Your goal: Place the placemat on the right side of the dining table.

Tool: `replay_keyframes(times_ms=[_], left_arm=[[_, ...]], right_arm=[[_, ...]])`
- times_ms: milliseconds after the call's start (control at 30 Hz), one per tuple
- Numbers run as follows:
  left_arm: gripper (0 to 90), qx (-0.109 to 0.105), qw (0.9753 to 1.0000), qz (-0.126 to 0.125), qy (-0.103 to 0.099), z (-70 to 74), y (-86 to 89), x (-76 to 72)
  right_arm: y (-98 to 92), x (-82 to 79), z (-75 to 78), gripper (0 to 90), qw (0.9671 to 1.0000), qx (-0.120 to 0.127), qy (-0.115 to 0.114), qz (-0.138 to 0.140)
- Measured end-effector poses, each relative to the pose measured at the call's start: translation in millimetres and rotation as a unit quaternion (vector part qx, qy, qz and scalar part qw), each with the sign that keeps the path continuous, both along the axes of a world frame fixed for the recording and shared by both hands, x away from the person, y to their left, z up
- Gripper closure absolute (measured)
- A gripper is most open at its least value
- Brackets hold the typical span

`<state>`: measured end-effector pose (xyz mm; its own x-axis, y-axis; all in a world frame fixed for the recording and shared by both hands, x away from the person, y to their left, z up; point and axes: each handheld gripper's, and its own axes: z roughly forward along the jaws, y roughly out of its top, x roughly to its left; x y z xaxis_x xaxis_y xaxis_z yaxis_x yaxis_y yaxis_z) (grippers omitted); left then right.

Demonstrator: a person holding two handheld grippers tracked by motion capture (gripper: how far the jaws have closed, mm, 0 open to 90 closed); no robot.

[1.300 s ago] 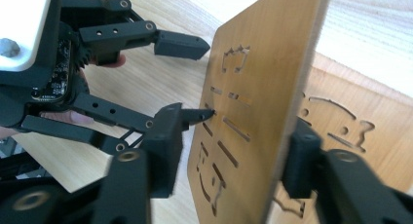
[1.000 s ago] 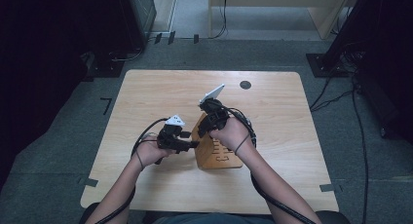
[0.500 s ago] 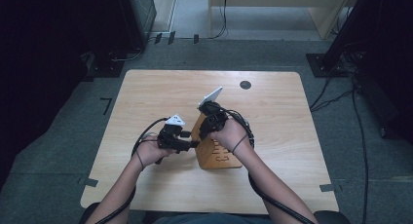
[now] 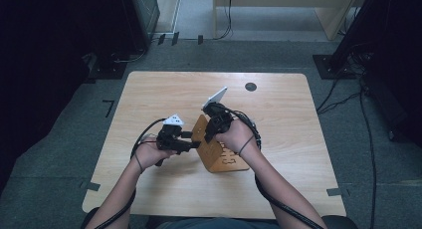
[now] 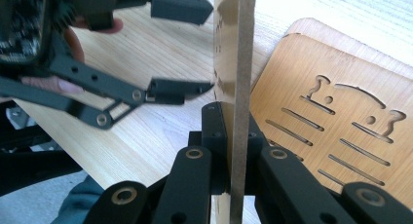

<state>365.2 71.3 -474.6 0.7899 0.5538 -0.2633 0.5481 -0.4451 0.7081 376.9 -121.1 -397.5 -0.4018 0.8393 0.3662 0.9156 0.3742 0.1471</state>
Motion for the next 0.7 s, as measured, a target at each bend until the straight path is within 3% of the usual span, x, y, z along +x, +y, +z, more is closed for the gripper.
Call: replay_keyframes(times_ms=[267, 433, 700], left_arm=[[38.3, -0.007, 0.9999, 0.008, -0.007, 2.5, 3.2, 1.3], [38.4, -0.003, 0.9999, 0.007, -0.014, 2.3, 3.1, 1.4], [38.3, 0.003, 0.9999, 0.0, -0.015, -0.3, -2.9, -0.4]], right_arm=[[4.3, -0.6, 12.3, 87.6, 0.9997, -0.014, -0.013, 0.013], [-1.1, 0.0, 21.2, 87.7, 0.9996, -0.01, -0.023, 0.016], [-13.3, 0.1, 24.0, 87.6, 0.9994, -0.018, -0.017, 0.023]])
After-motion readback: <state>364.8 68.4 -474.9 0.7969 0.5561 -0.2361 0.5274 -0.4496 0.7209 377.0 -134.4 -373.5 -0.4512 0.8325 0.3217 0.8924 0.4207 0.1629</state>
